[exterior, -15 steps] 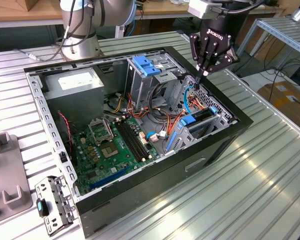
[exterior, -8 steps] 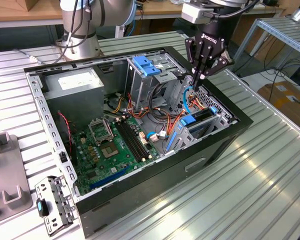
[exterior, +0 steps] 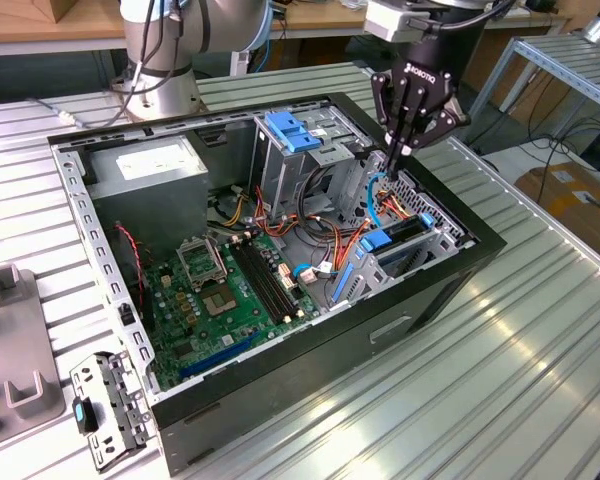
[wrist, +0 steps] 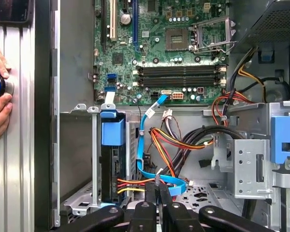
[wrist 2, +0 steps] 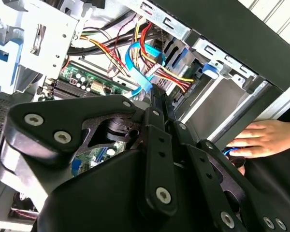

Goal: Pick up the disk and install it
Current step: 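Insert the second disk wire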

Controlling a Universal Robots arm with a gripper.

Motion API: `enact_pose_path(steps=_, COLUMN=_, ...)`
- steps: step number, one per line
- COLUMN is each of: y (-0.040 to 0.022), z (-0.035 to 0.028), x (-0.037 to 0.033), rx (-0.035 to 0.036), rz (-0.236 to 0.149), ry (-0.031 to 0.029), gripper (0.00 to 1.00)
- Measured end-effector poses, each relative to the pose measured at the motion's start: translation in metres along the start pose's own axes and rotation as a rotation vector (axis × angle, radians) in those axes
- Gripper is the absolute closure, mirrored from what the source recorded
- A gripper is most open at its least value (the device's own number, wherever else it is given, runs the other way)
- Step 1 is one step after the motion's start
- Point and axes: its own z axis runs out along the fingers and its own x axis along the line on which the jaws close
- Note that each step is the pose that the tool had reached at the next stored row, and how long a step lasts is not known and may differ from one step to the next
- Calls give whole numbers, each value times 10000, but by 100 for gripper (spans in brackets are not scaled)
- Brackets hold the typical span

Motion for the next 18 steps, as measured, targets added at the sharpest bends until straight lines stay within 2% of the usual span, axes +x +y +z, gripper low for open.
enact_pose_path(steps=5, y=0, z=-100, x=11, rx=-96, rz=-15, ry=1, gripper=82)
enact_pose_path(steps=7, y=0, z=-152, x=18, rx=-158, rz=-26, ry=2, gripper=82)
enact_pose_path(steps=11, y=1, z=-211, x=21, rx=-220, rz=-35, ry=3, gripper=82)
enact_pose_path(steps=12, y=0, z=-214, x=12, rx=-229, rz=-36, ry=3, gripper=82)
enact_pose_path(steps=13, y=-1, z=-217, x=-2, rx=-231, rz=-35, ry=30, gripper=82)
enact_pose_path(steps=14, y=-5, z=-223, x=-36, rx=-232, rz=-33, ry=127, gripper=82)
enact_pose_path(steps=15, y=-12, z=-197, x=-45, rx=-231, rz=-32, ry=152, gripper=82)
enact_pose_path(steps=16, y=-15, z=-172, x=-51, rx=-232, rz=-30, ry=164, gripper=81)
enact_pose_path(steps=18, y=-20, z=-124, x=-62, rx=-232, rz=-30, ry=171, gripper=69)
